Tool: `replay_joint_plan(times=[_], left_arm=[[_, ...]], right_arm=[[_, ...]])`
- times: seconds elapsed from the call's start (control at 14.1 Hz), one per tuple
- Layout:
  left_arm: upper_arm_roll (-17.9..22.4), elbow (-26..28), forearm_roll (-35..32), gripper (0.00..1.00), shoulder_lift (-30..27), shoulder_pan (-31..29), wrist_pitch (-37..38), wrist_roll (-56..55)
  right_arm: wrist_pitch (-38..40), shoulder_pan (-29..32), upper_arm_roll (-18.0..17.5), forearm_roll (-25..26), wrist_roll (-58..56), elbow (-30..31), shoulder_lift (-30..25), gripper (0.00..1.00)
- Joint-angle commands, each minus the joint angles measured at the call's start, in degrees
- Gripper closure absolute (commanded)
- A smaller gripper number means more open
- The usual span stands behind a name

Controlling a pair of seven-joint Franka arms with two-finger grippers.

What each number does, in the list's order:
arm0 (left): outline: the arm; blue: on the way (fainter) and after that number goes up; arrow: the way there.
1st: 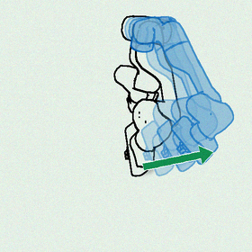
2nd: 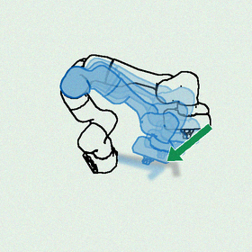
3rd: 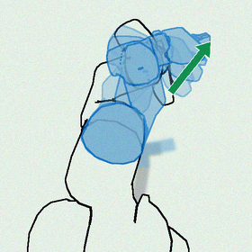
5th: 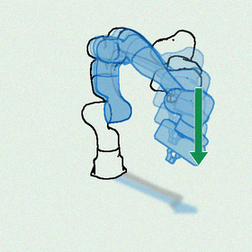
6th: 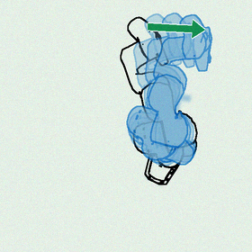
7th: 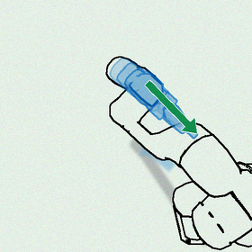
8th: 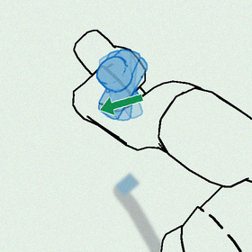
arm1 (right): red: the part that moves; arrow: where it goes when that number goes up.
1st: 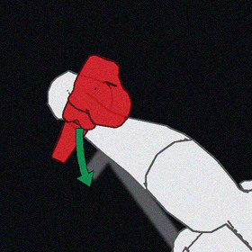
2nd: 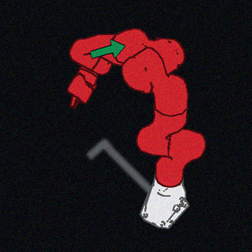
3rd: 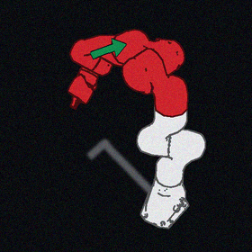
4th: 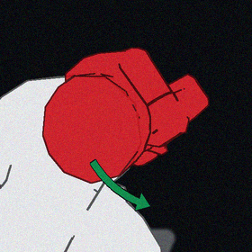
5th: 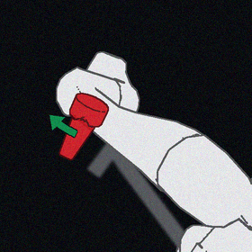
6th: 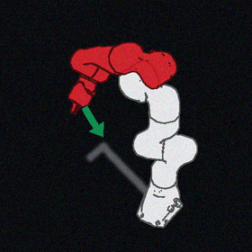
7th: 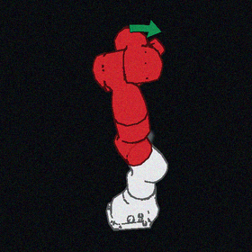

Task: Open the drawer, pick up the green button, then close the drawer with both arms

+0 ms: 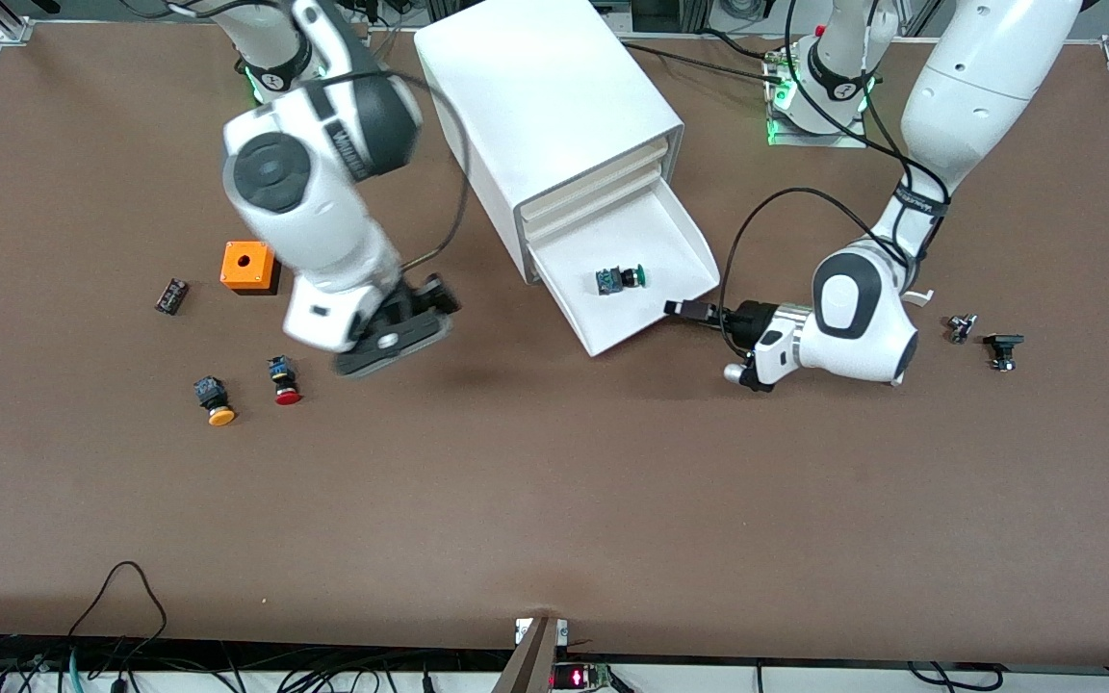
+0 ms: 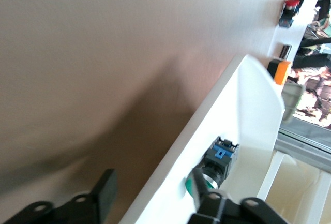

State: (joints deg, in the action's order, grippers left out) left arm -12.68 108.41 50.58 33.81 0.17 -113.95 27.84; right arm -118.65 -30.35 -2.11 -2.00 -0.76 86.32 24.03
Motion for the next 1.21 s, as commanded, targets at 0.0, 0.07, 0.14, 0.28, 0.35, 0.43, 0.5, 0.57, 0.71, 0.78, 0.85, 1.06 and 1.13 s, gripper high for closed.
replay_joint_plan(times=[0.0, 0.07, 0.14, 0.28, 0.35, 0.43, 0.5, 0.57, 0.71, 0.78, 0.85, 1.06, 1.13], left_arm=[[1.9, -1.2, -12.5, 0.00, -10.5, -3.6, 0.2, -0.8], [2.6, -2.7, -17.3, 0.00, -14.6, -5.3, 0.2, -0.9], [2.6, -3.5, -19.4, 0.00, -19.3, -8.0, 0.2, -0.9], [4.4, -3.2, -24.3, 0.00, -27.4, -8.7, 1.3, -1.3], [5.1, -3.4, -31.3, 0.00, -31.6, -8.6, 4.6, -1.4], [5.3, -3.8, -36.5, 0.00, -34.9, -8.6, 9.1, -1.6], [6.0, -3.9, -41.3, 0.00, -38.2, -8.5, 12.6, -1.7], [6.2, -4.0, -45.1, 0.00, -39.9, -8.3, 15.7, -3.0], [6.1, -4.0, -50.1, 0.00, -40.6, -8.1, 17.5, -5.8], [6.1, -4.0, -50.3, 0.00, -41.0, -8.1, 19.1, -7.4], [5.9, -4.0, -50.3, 0.00, -41.2, -8.1, 19.6, -9.1], [5.3, -4.2, -50.7, 0.00, -41.0, -7.7, 19.0, -12.5], [5.3, -4.6, -50.7, 0.00, -40.9, -7.1, 18.9, -12.6]], right_arm=[[-0.1, -5.1, 0.3, -0.2, -5.6, -8.3, 6.2, 0.00], [-0.1, -6.3, 0.3, 0.5, -8.2, -8.3, 6.2, 0.00], [-0.1, -7.3, 0.0, 1.0, -11.1, -8.3, 6.2, 0.00], [-0.3, -9.4, -0.2, 0.9, -16.5, -8.3, 6.6, 0.00], [-0.3, -10.9, -0.2, 0.9, -19.2, -8.3, 7.3, 0.00], [-0.1, -12.7, -0.2, 1.0, -21.2, -8.1, 7.5, 0.00], [-0.1, -14.2, -0.1, 1.1, -22.5, -8.0, 8.1, 0.00], [-0.4, -15.0, -0.1, 1.1, -24.1, -8.1, 9.1, 0.00], [-1.1, -16.1, 0.0, 0.9, -28.3, -8.3, 10.9, 0.00], [-3.0, -16.5, 0.0, 0.9, -29.6, -8.3, 11.7, 0.00], [-4.4, -16.8, 0.0, 0.9, -29.7, -8.3, 12.5, 0.00], [-7.3, -18.1, 0.0, 1.0, -30.6, -8.4, 15.2, 0.00], [-8.4, -18.6, 0.0, 1.1, -31.0, -8.4, 16.1, 0.00]])
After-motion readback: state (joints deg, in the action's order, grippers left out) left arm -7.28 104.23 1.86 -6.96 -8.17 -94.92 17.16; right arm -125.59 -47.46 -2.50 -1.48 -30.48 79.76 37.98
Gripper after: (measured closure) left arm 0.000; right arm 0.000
